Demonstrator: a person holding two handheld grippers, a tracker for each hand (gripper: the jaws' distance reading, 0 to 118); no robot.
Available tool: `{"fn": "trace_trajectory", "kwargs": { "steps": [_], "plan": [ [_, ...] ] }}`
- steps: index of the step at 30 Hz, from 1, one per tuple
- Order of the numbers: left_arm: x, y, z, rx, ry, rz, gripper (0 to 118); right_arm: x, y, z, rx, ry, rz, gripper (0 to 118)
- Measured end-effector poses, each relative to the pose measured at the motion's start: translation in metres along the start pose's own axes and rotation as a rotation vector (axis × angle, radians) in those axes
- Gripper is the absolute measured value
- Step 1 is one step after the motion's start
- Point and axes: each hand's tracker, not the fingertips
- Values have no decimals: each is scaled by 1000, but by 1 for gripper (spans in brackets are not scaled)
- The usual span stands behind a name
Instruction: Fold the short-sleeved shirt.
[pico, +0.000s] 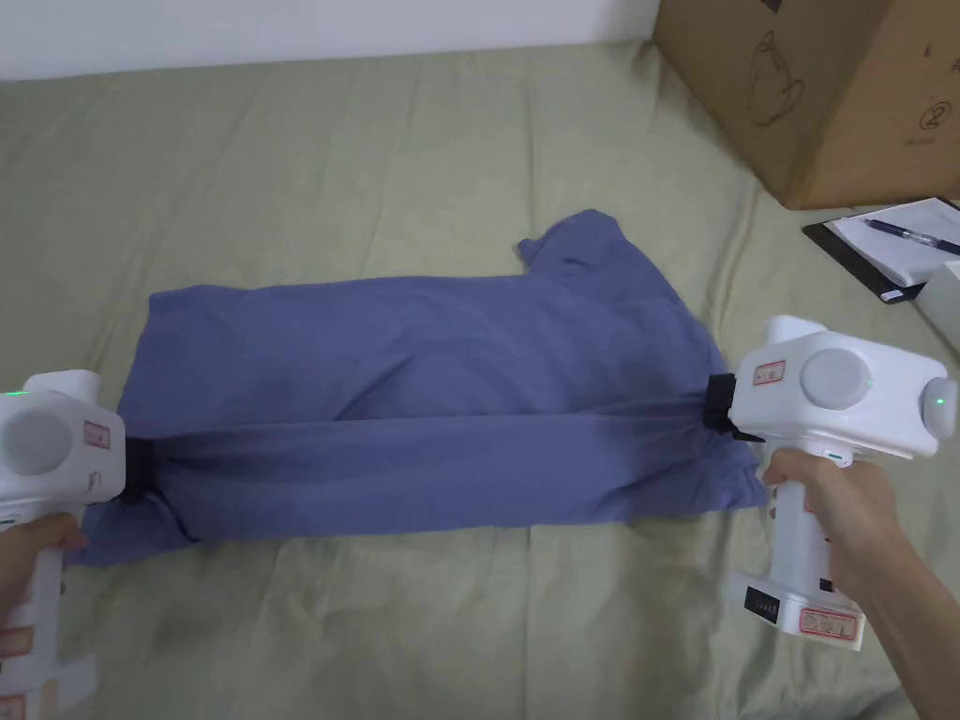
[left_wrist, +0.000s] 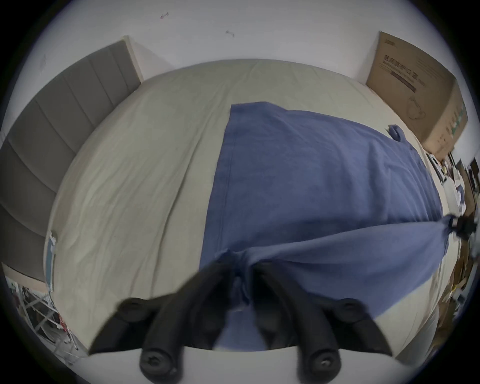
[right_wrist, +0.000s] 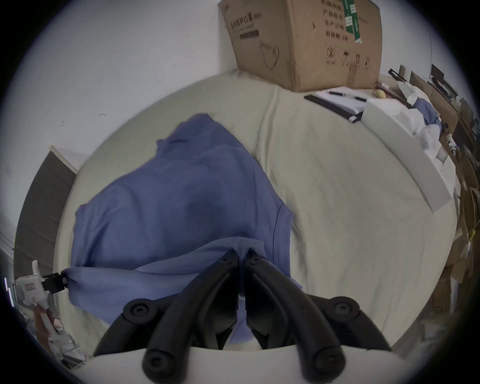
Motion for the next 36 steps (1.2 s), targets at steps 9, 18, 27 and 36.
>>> {"fn": "trace_trajectory", "kwargs": {
  "steps": [9,18,27,36],
  "plan": [
    [-48,-27,34,40,-15,121,100,11,-22,26,49,12,-5,95],
    [-54,-99,63,40,-59,77,0,-3,-88,83,108,45,106,0],
    [-48,-66,26,48,-217,254,91,12,-107,75,60,41,37,0],
    [-7,-59,11,36,12,-7,4,24,-100,69,59,1,35,54]
  ]
}}
